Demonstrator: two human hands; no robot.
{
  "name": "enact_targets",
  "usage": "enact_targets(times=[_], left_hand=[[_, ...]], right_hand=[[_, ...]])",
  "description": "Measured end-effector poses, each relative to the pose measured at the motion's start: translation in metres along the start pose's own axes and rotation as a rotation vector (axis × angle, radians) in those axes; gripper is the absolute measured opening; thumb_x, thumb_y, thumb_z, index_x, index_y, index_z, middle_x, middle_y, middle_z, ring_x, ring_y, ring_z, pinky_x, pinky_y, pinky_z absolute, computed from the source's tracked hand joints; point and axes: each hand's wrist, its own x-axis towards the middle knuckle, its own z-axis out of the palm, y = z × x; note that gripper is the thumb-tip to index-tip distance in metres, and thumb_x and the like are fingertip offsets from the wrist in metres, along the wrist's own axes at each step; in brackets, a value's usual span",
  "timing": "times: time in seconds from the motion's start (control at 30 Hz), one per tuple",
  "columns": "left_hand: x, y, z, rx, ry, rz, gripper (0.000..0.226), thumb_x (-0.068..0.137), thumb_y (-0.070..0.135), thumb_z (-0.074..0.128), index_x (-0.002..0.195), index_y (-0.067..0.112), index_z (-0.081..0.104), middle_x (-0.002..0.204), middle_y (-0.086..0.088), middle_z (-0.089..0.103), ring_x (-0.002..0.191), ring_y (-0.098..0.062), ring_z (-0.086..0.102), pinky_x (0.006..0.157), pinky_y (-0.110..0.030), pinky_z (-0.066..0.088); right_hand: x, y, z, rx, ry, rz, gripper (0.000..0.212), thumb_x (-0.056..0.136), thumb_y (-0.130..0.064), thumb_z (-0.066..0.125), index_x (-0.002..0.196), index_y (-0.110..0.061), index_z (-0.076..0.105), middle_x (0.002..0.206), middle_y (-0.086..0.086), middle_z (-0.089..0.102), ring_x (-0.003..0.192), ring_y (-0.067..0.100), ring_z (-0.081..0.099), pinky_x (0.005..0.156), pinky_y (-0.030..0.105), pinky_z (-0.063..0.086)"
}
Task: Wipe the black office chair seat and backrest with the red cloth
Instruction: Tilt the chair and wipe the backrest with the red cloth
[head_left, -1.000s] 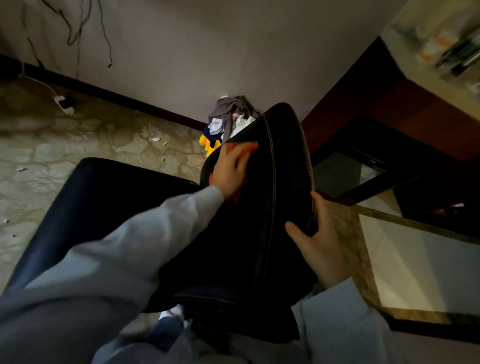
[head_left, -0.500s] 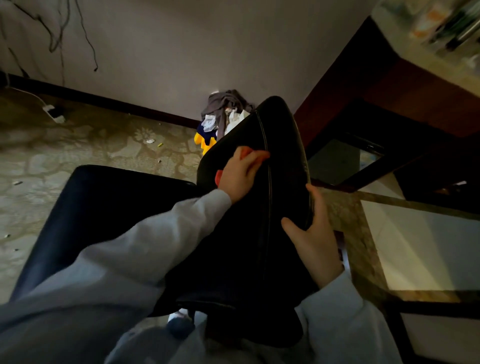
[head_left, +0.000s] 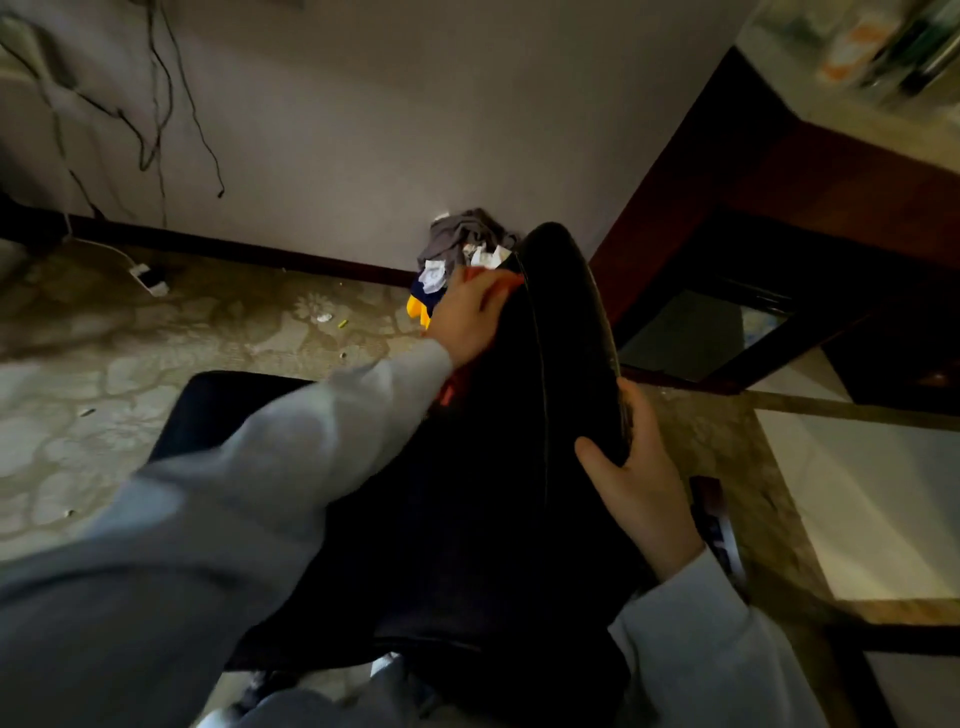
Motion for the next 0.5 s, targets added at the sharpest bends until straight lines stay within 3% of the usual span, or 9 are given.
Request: enact_targets(times=[0.07, 0.2, 0.3, 0.5], left_hand=[[0.035, 0.0, 0.001, 0.054, -0.005, -0.058, 0.03, 0.095, 0.01, 0.048, 0.122, 0.006, 0.06, 0.121, -0.025, 0.053, 0.121, -0.035, 0.043, 0.1, -0.024, 0.027], [0.079, -0.008, 0.013, 0.169, -0.08, -0.145, 0.033, 0.095, 0.017, 0.048, 0.126, 0.012, 0.057, 0.132, -0.023, 0.043, 0.125, -0.031, 0.041, 0.103, -0.026, 0.026], [0.091, -0.017, 0.022, 0.262, -0.167, -0.147, 0.037, 0.091, 0.013, 0.05, 0.128, 0.014, 0.055, 0.134, -0.023, 0.044, 0.124, -0.036, 0.044, 0.104, -0.03, 0.032], [0.088, -0.019, 0.027, 0.385, -0.17, -0.068, 0.037, 0.092, 0.008, 0.047, 0.128, 0.013, 0.056, 0.137, -0.022, 0.037, 0.124, -0.038, 0.043, 0.101, -0.029, 0.032]], right_hand=[[0.018, -0.007, -0.002, -0.038, -0.007, -0.02, 0.057, 0.09, -0.019, 0.056, 0.139, -0.03, 0.03, 0.125, -0.007, 0.051, 0.115, 0.012, 0.052, 0.096, 0.034, 0.044], [0.053, -0.015, 0.0, -0.093, -0.017, -0.016, 0.065, 0.089, -0.025, 0.056, 0.144, -0.03, 0.021, 0.132, 0.0, 0.05, 0.116, 0.018, 0.052, 0.099, 0.043, 0.044], [0.059, -0.013, 0.002, -0.087, -0.019, -0.018, 0.068, 0.09, -0.021, 0.055, 0.145, -0.03, 0.018, 0.135, -0.001, 0.047, 0.118, 0.018, 0.049, 0.102, 0.037, 0.041], [0.059, -0.009, 0.002, -0.066, -0.003, -0.053, 0.065, 0.088, -0.017, 0.057, 0.141, -0.033, 0.023, 0.122, -0.003, 0.052, 0.106, 0.013, 0.054, 0.089, 0.032, 0.046]])
